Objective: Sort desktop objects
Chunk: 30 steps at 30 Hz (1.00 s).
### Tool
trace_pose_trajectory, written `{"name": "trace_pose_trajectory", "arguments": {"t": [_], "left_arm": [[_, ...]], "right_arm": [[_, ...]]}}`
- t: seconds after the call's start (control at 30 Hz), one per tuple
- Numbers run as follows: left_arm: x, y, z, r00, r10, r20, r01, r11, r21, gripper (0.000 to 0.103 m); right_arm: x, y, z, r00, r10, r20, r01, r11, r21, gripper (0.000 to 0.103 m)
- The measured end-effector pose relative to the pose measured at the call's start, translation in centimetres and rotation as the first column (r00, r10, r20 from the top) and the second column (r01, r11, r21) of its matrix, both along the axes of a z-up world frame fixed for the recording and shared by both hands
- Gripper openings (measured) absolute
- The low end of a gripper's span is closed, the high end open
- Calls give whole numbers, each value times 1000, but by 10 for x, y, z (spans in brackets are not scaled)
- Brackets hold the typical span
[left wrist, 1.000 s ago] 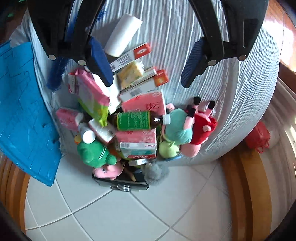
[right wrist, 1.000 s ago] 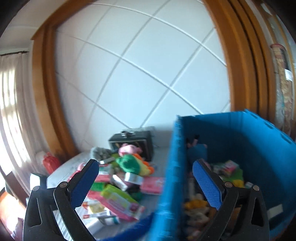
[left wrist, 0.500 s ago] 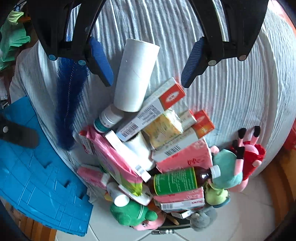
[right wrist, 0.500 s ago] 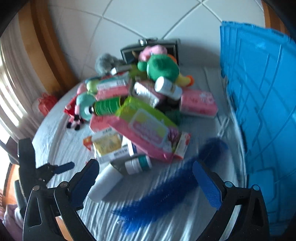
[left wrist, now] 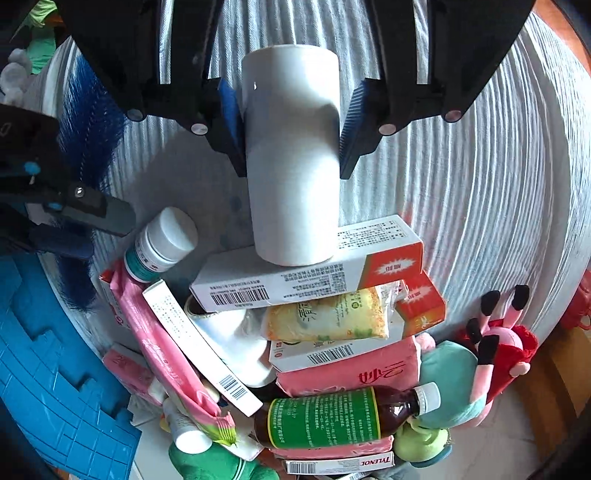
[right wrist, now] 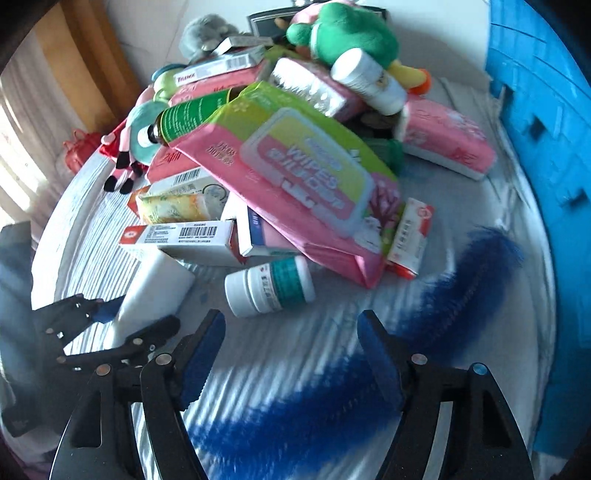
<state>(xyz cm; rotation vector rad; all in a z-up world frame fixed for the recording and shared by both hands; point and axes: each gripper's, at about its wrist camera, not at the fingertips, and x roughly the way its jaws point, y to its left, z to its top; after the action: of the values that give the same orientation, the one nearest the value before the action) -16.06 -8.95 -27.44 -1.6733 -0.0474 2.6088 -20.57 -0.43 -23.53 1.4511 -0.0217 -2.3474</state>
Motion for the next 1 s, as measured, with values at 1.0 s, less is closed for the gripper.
{"name": "trace_pose_trajectory", "arguments": {"t": [1.0], "left_arm": [[31, 51, 232, 806, -187, -561, 215, 977, -16, 45]], "right_arm": [[88, 57, 239, 787, -190, -587, 227, 974, -11, 60]]}}
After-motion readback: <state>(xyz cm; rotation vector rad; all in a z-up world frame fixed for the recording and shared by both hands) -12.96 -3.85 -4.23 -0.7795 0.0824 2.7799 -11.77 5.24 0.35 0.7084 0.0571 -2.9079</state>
